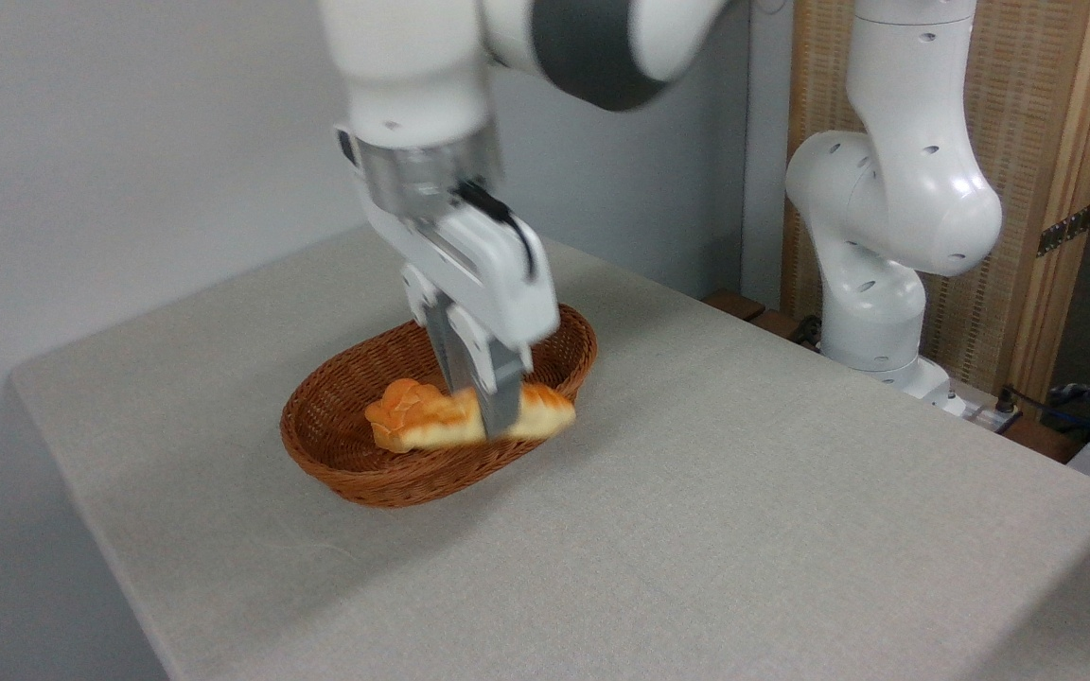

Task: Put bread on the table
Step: 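Carry the held bread roll over the basket rim onto the table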

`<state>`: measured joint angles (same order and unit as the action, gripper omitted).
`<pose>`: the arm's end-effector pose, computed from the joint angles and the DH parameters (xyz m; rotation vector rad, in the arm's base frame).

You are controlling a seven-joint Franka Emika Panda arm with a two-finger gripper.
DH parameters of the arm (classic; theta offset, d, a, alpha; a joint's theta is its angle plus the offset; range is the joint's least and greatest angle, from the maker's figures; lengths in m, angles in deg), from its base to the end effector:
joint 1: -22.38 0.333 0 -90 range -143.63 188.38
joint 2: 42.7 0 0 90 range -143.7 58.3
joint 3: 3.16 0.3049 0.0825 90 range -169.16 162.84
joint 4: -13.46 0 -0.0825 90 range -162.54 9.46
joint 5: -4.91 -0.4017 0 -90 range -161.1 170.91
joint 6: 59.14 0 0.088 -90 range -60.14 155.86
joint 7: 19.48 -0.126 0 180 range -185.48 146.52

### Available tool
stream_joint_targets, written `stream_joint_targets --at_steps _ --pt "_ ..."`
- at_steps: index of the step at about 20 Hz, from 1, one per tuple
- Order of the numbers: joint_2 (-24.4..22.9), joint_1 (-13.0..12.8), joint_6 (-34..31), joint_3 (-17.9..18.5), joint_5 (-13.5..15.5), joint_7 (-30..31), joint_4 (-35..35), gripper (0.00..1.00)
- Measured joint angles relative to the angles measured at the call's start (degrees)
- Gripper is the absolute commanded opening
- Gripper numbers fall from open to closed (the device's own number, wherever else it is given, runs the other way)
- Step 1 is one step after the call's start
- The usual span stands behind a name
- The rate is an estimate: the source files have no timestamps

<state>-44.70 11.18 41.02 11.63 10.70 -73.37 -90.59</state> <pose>0.5655 0.0260 0.5086 2.7552 -1.2614 0.0333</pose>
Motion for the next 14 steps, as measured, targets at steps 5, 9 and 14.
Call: stream_joint_targets --at_steps 5,9,14 --pt "4.0 0.0 7.0 2.3 -0.1 -3.4 -0.1 0.66" --pt "7.0 -0.7 9.3 2.1 -0.5 -3.4 -0.1 0.96" --pt "7.1 -0.9 9.3 2.0 -0.5 -3.4 0.3 1.0"
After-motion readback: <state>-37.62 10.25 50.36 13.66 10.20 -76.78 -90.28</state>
